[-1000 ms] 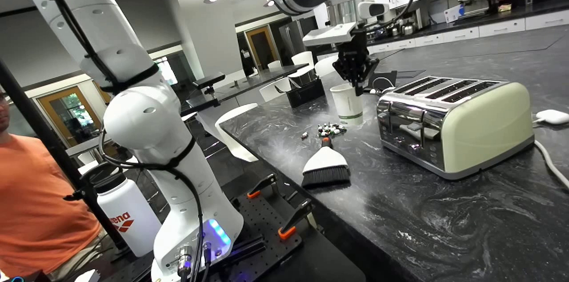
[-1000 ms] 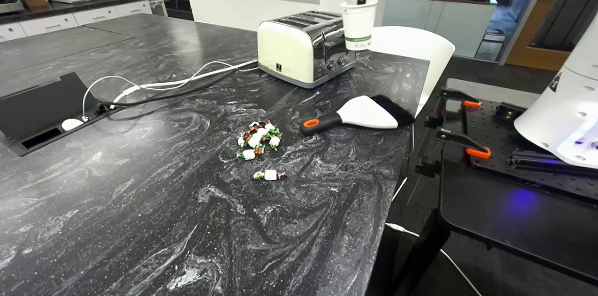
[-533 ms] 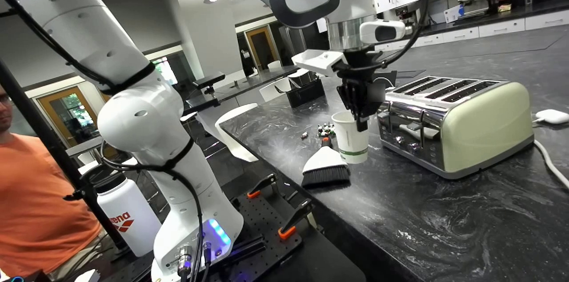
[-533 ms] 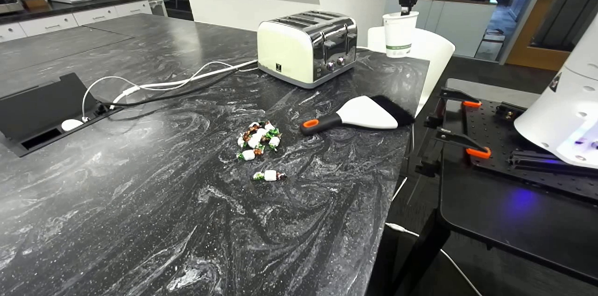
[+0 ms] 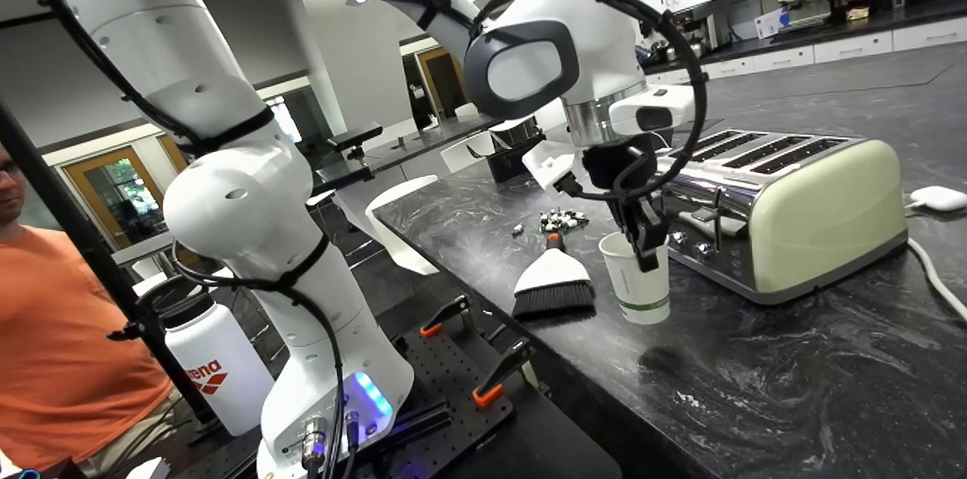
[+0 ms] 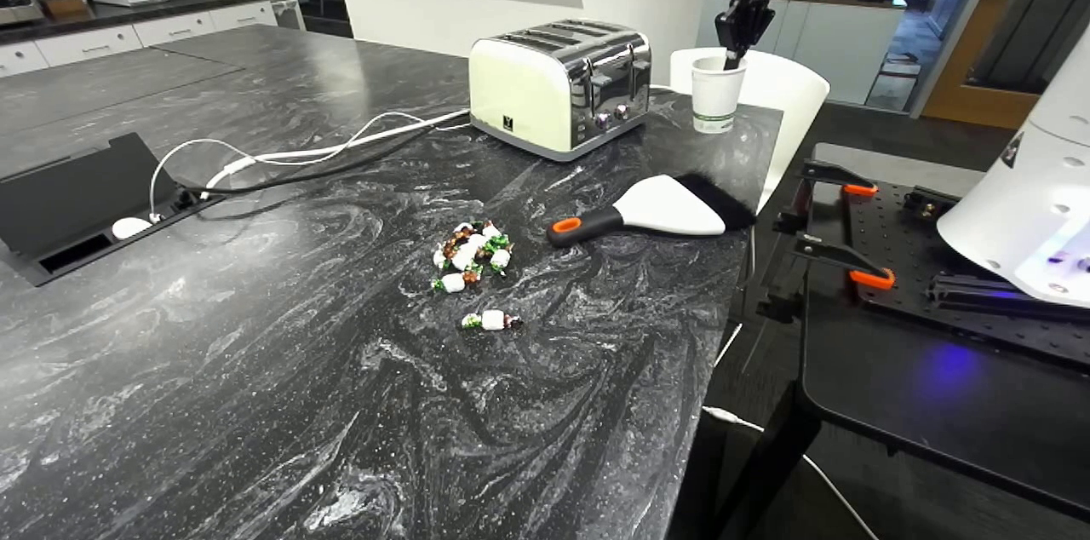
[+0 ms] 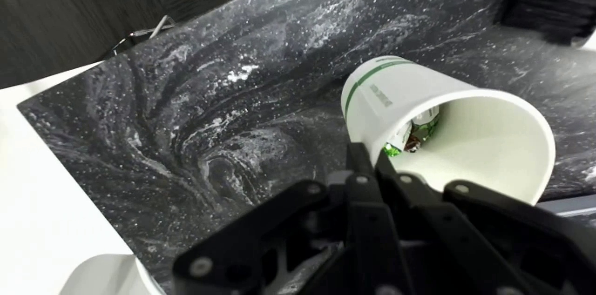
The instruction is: Move the white cup to the right
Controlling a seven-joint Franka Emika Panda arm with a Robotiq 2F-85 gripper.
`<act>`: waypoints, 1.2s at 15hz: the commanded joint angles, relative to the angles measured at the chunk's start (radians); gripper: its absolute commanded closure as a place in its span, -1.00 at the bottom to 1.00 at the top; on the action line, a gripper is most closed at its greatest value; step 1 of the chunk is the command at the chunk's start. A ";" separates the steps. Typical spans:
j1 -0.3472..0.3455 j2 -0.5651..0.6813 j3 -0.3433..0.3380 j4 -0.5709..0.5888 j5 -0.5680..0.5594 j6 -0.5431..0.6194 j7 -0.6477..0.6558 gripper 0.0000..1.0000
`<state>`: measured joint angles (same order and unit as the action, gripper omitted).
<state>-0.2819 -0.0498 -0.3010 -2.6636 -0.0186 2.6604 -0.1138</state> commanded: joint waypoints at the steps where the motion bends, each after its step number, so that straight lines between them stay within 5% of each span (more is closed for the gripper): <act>1: -0.014 0.059 0.004 -0.033 -0.077 0.162 0.129 0.98; 8: 0.003 0.155 0.003 -0.058 -0.017 0.358 0.139 0.98; 9: 0.003 0.159 0.004 -0.061 -0.007 0.375 0.137 0.43; 13: 0.005 0.141 -0.026 -0.072 -0.019 0.420 0.145 -0.03; 18: 0.012 -0.015 -0.142 -0.111 -0.231 0.410 0.115 -0.77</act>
<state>-0.2762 0.0800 -0.3831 -2.7128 -0.1378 3.0715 0.0130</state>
